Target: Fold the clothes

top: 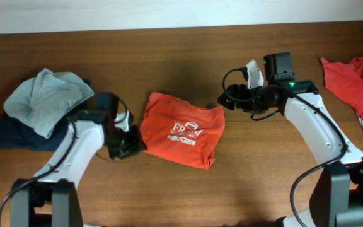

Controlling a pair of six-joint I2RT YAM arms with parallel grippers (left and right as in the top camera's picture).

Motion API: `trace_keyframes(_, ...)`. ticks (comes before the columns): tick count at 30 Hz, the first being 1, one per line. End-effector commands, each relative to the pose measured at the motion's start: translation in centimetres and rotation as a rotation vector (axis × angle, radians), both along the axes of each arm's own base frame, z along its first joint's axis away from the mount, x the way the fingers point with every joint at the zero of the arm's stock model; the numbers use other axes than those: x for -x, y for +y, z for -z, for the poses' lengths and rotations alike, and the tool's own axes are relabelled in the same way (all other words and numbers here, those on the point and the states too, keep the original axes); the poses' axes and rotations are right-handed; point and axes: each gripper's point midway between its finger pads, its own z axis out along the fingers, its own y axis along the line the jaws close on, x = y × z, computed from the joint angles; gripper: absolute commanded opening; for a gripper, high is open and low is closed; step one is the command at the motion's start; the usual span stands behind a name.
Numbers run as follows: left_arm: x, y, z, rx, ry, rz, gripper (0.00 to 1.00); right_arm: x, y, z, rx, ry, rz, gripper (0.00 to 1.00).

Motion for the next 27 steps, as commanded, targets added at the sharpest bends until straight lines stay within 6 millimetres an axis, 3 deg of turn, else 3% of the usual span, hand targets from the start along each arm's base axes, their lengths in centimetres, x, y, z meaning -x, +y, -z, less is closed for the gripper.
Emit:
trace_keyframes(1, 1.4, -1.2, 2.0, 0.092, 0.079, -0.14, 0.38, 0.1, 0.0, 0.2, 0.001, 0.003, -0.012, 0.77)
trace_keyframes(6, -0.1, -0.9, 3.6, 0.081, -0.034, -0.143, 0.43, 0.2, -0.1, 0.3, 0.01, 0.002, -0.016, 0.78)
trace_keyframes(9, -1.3, 0.3, 4.0, 0.009, -0.096, -0.148, 0.48, 0.3, -0.1, 0.4, 0.014, 0.003, -0.024, 0.78)
trace_keyframes(13, -2.3, 2.6, 4.7, -0.132, -0.149, -0.167, 0.62, 0.6, -0.1, 0.5, 0.017, 0.016, -0.03, 0.78)
trace_keyframes(16, -2.9, 3.2, 4.7, -0.169, -0.196, -0.122, 0.7, 0.9, -0.1, 0.7, 0.024, 0.016, -0.045, 0.77)
trace_keyframes(25, -5.4, 4.4, 4.0, -0.19, -0.35, -0.002, 0.7, 1.0, -0.1, 0.7, 0.026, 0.02, -0.051, 0.77)
trace_keyframes(27, -5.3, 3.8, 3.8, -0.154, -0.351, 0.009, 0.63, 1.4, 0.0, 0.8, 0.023, 0.037, -0.054, 0.64)
